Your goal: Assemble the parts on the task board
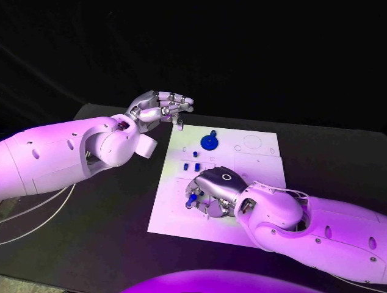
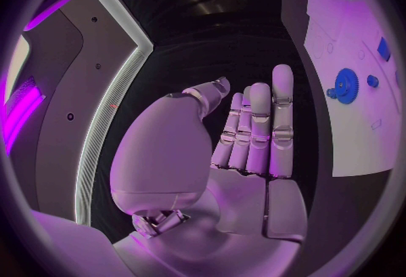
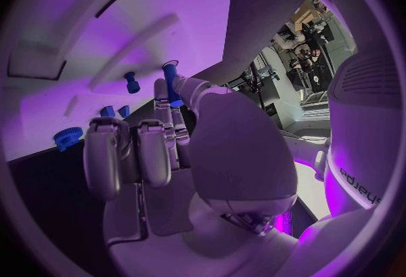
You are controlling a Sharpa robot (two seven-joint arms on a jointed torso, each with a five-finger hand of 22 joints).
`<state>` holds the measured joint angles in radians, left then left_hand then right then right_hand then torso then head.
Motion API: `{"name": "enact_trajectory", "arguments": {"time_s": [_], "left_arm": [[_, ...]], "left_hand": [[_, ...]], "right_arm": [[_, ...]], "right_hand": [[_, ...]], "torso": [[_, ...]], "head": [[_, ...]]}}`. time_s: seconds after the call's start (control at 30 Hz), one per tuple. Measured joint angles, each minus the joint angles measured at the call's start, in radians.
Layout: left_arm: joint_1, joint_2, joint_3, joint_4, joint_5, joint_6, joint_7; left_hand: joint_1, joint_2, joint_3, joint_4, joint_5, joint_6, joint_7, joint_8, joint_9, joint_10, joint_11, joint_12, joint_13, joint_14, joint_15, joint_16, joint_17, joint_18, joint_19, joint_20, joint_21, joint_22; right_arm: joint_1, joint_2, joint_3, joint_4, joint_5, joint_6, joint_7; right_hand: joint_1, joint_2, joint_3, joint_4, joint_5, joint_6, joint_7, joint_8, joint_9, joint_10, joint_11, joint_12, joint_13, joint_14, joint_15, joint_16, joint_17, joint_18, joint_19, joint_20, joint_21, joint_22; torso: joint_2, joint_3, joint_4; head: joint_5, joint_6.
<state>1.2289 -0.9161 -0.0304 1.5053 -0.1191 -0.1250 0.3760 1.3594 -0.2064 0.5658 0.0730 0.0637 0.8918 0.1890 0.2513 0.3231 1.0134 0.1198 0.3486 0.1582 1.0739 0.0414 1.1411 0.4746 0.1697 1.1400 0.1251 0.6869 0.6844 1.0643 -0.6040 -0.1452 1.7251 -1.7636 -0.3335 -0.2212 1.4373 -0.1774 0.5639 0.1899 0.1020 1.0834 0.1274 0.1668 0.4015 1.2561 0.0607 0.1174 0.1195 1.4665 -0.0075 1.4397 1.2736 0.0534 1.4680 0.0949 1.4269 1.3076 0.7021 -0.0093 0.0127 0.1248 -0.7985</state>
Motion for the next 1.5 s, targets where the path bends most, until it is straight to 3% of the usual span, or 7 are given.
{"name": "enact_trajectory", "arguments": {"time_s": [0.5,0.63,0.7,0.8,0.87,1.37,1.5], "left_arm": [[0.000,-0.002,0.000,0.000,0.000,0.000,-0.001],[0.000,-0.003,0.000,0.001,0.000,0.000,-0.001],[0.000,-0.003,0.000,0.001,0.000,0.000,-0.001],[0.000,-0.003,0.000,0.001,0.000,0.000,-0.001],[0.000,-0.003,0.000,0.001,0.000,0.000,-0.002],[0.000,-0.004,0.000,0.002,0.000,0.000,-0.002],[0.000,-0.005,0.000,0.001,0.000,0.000,-0.003]], "left_hand": [[0.000,0.000,0.000,0.000,0.000,0.000,0.000,0.000,0.000,0.000,0.000,0.001,0.000,0.000,0.000,0.000,-0.001,0.000,0.000,0.000,-0.003,-0.001],[0.000,0.000,0.000,0.000,0.000,0.000,0.000,0.000,0.000,0.000,0.000,0.001,0.000,0.000,0.000,0.000,-0.001,0.000,0.000,0.000,-0.003,-0.001],[0.000,0.000,0.000,0.000,0.000,0.000,0.000,0.000,0.000,0.000,0.000,0.001,0.000,0.000,0.000,0.000,-0.001,0.000,0.000,0.000,-0.003,-0.001],[0.000,0.000,0.000,0.000,0.000,0.000,0.000,0.000,0.000,0.000,0.000,0.001,0.000,0.000,0.000,0.000,-0.001,0.000,0.000,0.000,-0.003,-0.001],[0.000,0.000,0.000,0.000,0.000,0.000,0.000,0.000,0.000,0.000,0.000,0.001,0.000,0.000,0.000,0.000,-0.001,0.000,0.000,0.000,-0.003,-0.001],[0.000,0.000,0.000,0.000,0.000,0.000,0.000,0.000,0.000,0.000,0.000,0.001,0.000,0.000,0.000,0.000,-0.001,0.000,0.000,0.000,-0.003,-0.001],[0.000,0.000,0.000,0.000,0.000,0.000,0.000,0.000,0.000,0.000,0.000,0.001,0.000,0.000,0.000,0.000,-0.001,0.000,0.000,0.000,-0.003,-0.001]], "right_arm": [[-0.007,0.007,-0.001,-0.006,-0.006,0.021,-0.003],[-0.008,0.012,-0.001,-0.010,-0.009,0.026,-0.007],[-0.008,0.016,-0.002,-0.012,-0.011,0.028,-0.009],[-0.010,0.021,-0.005,-0.015,-0.012,0.029,-0.010],[-0.012,0.023,-0.007,-0.017,-0.013,0.029,-0.011],[-0.016,-0.002,-0.008,0.003,-0.020,-0.015,-0.011],[-0.016,-0.034,-0.005,0.037,-0.020,-0.061,-0.007]], "right_hand": [[-0.002,-0.001,-0.001,-0.001,-0.001,-0.003,0.000,0.003,0.000,0.000,0.000,-0.004,0.000,0.000,0.000,0.000,0.001,0.000,0.000,0.000,0.000,0.000],[-0.022,-0.010,-0.001,-0.001,0.003,-0.002,-0.001,0.009,0.001,0.002,0.002,-0.008,0.001,0.000,0.000,0.000,-0.002,0.000,0.000,0.000,0.000,0.000],[-0.052,-0.024,-0.001,-0.001,0.002,-0.018,0.007,0.011,0.030,-0.006,0.009,-0.021,0.001,0.000,0.000,0.000,-0.007,0.000,0.000,0.000,-0.006,0.000],[-0.109,-0.057,-0.024,0.020,0.014,-0.084,0.033,-0.025,0.025,-0.022,0.026,-0.022,0.001,0.000,0.010,0.000,-0.009,0.000,-0.002,0.002,-0.017,0.000],[-0.120,-0.069,-0.038,0.023,0.014,-0.117,0.040,-0.045,0.014,-0.027,0.031,-0.026,0.003,0.000,0.011,0.000,-0.009,0.000,0.000,0.008,-0.017,0.000],[-0.120,-0.080,-0.063,0.021,0.028,-0.185,0.030,-0.079,-0.001,-0.027,0.030,-0.025,0.016,0.000,0.011,0.000,-0.001,0.000,-0.004,0.011,-0.016,0.000],[-0.120,-0.080,-0.084,0.024,0.028,-0.212,0.022,-0.089,-0.005,-0.011,0.014,-0.009,0.027,-0.002,0.005,0.008,0.006,0.000,-0.004,0.011,-0.016,0.000]], "torso": [[0.000,-0.0005,0.0005],[-0.001,-0.0011,0.0002],[-0.001,-0.0016,0.0003],[-0.001,-0.0017,0.0004],[-0.001,-0.0017,0.0005],[-0.001,-0.0005,0.0011],[-0.001,-0.0003,0.0006]], "head": [[0.000,-0.003],[0.000,-0.004],[-0.001,-0.003],[-0.001,-0.002],[-0.002,-0.002],[-0.003,-0.001],[-0.004,0.000]]}}
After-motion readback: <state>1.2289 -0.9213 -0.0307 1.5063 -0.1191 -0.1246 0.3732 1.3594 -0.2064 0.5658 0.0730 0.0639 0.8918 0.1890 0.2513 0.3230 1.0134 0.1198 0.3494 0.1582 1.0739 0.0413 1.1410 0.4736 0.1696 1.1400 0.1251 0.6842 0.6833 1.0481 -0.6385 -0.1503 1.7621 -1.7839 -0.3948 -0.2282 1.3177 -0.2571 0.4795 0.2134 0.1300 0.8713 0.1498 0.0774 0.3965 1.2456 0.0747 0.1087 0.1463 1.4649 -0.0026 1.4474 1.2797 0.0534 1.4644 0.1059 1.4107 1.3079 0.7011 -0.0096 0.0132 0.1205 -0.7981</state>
